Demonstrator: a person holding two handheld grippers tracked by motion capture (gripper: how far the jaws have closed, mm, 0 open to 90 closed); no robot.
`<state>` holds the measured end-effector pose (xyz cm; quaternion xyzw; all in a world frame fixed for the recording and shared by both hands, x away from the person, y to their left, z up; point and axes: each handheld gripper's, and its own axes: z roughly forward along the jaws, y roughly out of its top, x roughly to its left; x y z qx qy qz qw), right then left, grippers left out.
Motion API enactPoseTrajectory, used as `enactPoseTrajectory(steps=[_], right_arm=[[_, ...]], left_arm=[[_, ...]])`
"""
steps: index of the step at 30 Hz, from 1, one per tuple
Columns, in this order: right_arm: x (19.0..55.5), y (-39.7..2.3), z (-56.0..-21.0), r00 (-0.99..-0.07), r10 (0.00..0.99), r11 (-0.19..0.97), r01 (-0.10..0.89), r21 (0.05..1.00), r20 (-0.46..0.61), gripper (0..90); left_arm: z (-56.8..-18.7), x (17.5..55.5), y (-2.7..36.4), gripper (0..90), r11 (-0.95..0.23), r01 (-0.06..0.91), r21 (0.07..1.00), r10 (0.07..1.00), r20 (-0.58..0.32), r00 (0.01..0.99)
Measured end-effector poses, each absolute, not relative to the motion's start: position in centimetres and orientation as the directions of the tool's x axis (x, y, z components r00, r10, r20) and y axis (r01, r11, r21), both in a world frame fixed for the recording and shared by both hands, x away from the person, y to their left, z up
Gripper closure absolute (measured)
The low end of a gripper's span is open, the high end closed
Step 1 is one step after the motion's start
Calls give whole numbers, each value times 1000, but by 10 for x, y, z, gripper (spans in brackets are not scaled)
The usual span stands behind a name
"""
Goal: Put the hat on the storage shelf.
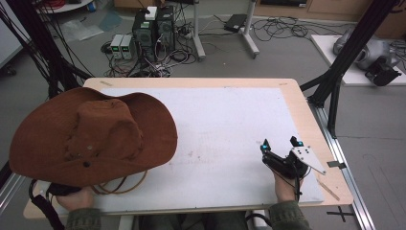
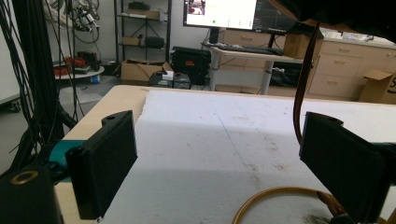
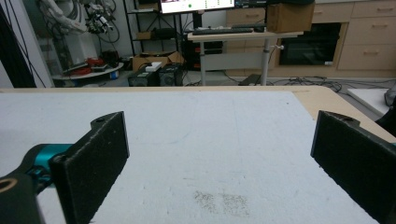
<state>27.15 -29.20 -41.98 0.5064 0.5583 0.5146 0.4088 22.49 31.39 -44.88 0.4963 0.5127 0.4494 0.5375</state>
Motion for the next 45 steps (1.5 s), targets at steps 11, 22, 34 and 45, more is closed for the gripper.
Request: enactPoseTrajectory(steps=[11, 22, 34, 45], right_arm=[[272, -292, -421, -153, 986, -44, 151, 988, 67, 34], [273, -295, -423, -143, 986, -64, 157, 985, 87, 34], [272, -301, -423, -128, 984, -101, 160, 982, 122, 34], [273, -301, -425, -132, 984, -101, 161, 982, 123, 34]], left_arm=[[-449, 225, 314, 114, 103, 27, 994, 992, -104, 72], [-449, 225, 313, 114, 99, 28, 995, 992, -101, 71], [-449, 225, 313, 114, 99, 28, 995, 992, -101, 73], [-449, 225, 313, 114, 104, 28, 994, 991, -106, 77]])
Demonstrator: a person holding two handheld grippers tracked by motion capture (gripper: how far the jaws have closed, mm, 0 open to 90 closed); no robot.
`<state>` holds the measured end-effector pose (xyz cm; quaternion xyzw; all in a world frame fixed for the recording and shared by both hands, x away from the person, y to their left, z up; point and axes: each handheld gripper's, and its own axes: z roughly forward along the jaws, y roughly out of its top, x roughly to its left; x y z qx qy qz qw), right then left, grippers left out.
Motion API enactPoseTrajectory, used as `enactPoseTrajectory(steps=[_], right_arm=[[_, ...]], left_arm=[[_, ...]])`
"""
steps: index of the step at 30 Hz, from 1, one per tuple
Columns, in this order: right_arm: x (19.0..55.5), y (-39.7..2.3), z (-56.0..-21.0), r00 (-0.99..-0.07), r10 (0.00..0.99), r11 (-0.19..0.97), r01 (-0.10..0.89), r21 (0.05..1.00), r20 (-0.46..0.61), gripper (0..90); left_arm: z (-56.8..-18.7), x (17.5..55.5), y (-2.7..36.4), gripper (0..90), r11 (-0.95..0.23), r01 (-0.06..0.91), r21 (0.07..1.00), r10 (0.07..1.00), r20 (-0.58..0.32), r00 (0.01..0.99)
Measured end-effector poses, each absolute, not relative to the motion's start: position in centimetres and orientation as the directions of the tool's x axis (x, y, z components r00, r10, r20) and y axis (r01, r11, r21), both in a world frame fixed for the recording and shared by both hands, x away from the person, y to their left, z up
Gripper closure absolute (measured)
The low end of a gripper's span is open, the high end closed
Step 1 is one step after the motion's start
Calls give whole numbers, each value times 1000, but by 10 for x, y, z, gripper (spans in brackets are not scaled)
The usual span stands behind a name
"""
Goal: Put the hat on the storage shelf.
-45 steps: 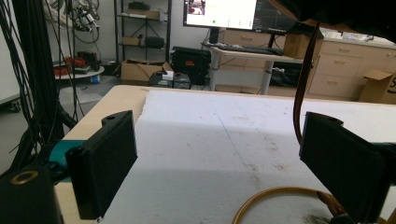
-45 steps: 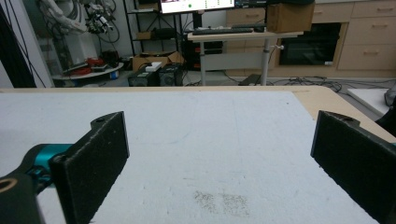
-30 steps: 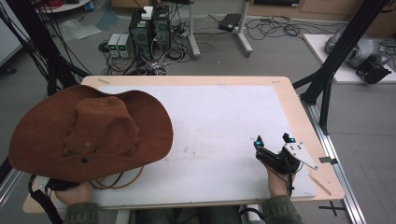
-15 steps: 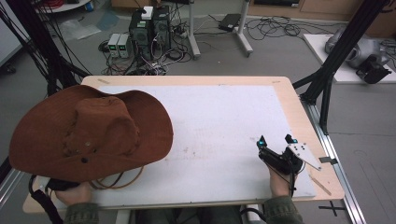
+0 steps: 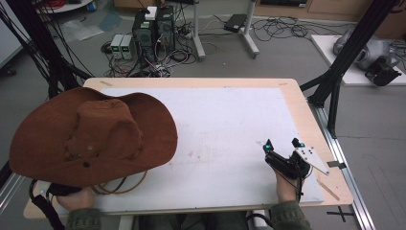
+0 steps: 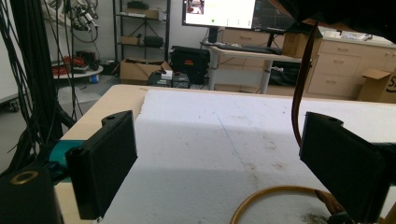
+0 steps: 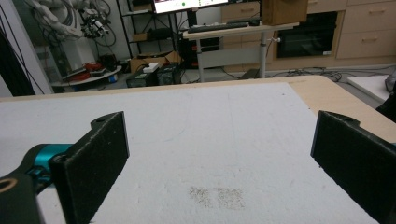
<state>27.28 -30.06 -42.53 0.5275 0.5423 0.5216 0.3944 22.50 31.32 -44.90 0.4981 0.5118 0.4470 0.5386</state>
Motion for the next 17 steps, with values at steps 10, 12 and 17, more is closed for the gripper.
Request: enactPoseTrajectory(steps=[10, 12, 17], right_arm=[[273, -302, -429, -128, 982, -113, 174, 978, 136, 34], [273, -303, -429, -127, 983, -111, 170, 979, 133, 34], [274, -303, -429, -125, 982, -119, 175, 977, 142, 34]], left_arm=[[-449, 225, 313, 114, 106, 31, 994, 991, -108, 80], [-449, 225, 313, 114, 107, 32, 994, 991, -109, 81], [-449, 225, 314, 114, 113, 31, 993, 990, -115, 82]])
